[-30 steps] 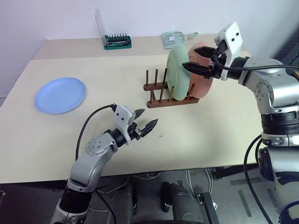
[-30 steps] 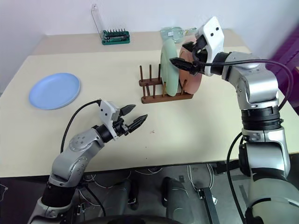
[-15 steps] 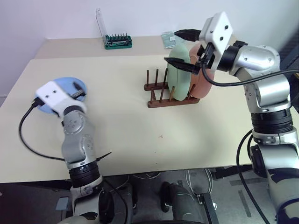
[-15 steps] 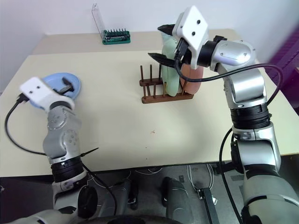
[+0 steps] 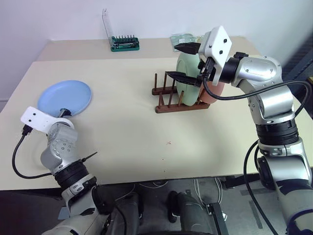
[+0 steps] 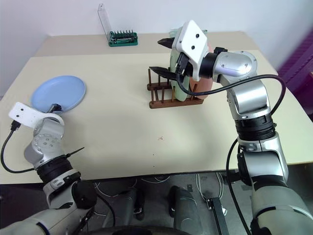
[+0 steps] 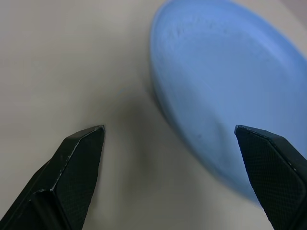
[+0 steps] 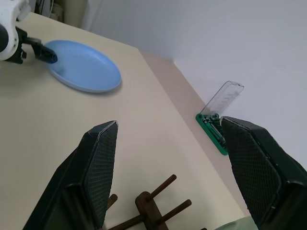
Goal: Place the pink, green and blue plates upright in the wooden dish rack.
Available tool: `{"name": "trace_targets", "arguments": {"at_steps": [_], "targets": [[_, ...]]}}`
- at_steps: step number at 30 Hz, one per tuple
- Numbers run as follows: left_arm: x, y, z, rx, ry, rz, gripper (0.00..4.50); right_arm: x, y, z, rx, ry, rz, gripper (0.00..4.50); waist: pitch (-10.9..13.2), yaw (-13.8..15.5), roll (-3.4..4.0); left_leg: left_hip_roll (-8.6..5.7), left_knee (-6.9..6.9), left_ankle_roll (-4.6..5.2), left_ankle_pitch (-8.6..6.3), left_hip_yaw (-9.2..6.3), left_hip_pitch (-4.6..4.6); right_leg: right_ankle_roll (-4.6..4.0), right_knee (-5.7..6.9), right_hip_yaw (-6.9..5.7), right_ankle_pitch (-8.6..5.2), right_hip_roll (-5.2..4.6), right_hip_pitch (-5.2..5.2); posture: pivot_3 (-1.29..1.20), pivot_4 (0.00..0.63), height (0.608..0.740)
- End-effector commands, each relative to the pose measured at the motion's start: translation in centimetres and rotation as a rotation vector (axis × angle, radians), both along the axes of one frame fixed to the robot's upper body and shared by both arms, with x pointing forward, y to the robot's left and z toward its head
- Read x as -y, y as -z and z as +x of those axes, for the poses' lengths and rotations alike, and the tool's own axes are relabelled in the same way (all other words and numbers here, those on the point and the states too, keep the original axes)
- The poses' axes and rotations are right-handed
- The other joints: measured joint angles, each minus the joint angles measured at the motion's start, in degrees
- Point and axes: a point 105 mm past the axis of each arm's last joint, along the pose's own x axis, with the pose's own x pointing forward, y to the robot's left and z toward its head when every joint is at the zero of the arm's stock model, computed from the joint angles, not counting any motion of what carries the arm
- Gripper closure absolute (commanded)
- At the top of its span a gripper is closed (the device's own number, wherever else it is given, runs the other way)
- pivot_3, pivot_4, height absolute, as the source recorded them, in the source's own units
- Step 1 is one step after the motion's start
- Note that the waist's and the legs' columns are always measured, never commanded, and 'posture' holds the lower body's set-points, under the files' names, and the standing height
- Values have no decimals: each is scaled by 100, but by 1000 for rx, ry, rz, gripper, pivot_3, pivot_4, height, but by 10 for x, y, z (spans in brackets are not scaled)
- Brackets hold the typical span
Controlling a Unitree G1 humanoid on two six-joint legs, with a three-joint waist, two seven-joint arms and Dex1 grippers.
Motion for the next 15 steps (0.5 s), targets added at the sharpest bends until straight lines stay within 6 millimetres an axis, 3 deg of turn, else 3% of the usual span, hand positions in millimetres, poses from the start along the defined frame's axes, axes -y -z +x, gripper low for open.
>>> {"name": "trace_targets", "arguments": {"at_steps": [1,8,9,12,15], "targets": [[7,-4,11,68,38,-77,780,0,-11,-8,50,-2,17,990,-1,6,-1,0,0,0,0,0,1,0,0,0,0,0,2,0,150,730],[15,-8,22,80,91,-75,4223,0,-8,-8,46,10,14,990,-1,-4,-1,-2,1,-1,0,0,1,0,-1,0,0,0,3,0,150,730],[15,-9,22,84,97,-68,4421,0,-7,-8,46,10,12,990,-1,1,-1,-2,1,-1,0,0,1,0,-1,0,0,0,3,0,150,730],[19,-20,26,109,140,-4,4421,-1,-6,-10,46,7,9,990,-2,-10,0,-3,1,-1,1,1,5,0,-1,1,0,0,7,0,150,730],[49,-75,33,266,307,252,4421,-15,7,-15,36,-49,-50,990,0,-1,-2,-3,0,-2,1,-1,2,0,0,-1,0,2,4,0,150,730]]}}
